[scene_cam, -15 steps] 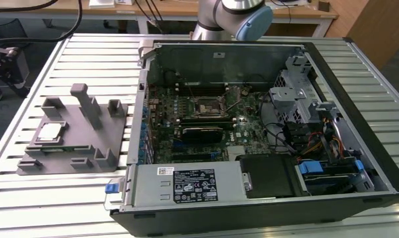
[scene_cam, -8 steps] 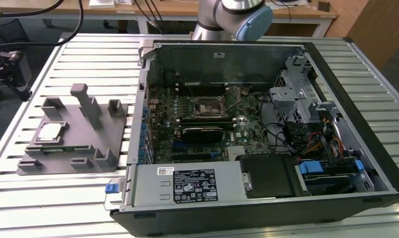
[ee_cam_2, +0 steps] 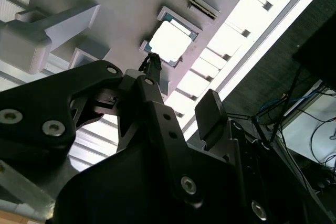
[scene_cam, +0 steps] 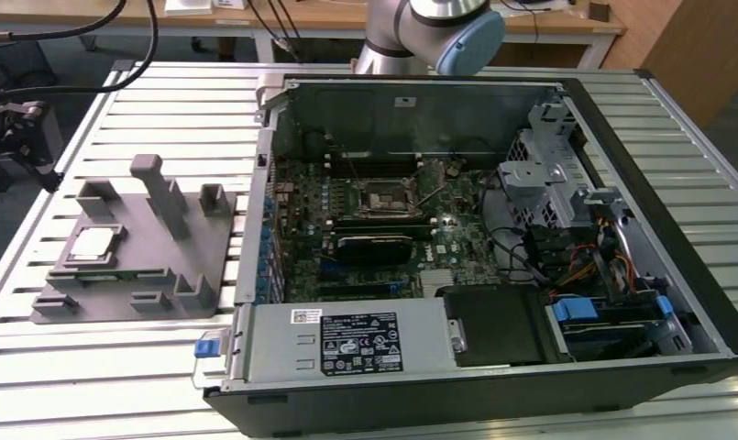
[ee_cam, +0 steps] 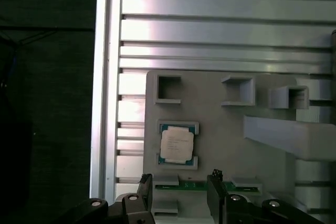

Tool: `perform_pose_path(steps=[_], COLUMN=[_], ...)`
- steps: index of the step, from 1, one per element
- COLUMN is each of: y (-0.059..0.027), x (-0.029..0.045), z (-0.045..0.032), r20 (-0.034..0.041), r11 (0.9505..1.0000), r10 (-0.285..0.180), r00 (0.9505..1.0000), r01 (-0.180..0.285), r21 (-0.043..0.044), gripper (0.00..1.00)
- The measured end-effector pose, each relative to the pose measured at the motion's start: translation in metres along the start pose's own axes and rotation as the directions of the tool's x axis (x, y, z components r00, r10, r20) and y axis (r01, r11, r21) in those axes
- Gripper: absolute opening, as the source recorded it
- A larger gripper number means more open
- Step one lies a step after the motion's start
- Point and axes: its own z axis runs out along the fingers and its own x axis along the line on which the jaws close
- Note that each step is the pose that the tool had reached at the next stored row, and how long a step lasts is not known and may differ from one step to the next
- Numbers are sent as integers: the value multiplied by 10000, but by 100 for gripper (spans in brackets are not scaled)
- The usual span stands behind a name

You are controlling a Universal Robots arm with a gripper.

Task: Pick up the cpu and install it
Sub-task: 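Pick up the cpu and move it towards the insertion slot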

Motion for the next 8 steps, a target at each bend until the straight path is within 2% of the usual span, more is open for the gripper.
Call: perform_pose_path(steps=[8], y=[-5], x=[-17], z=[132], r20=[-25], r11=[9998], r10=[-223], r00=[9997], r01=[223], r21=[17], gripper=[54])
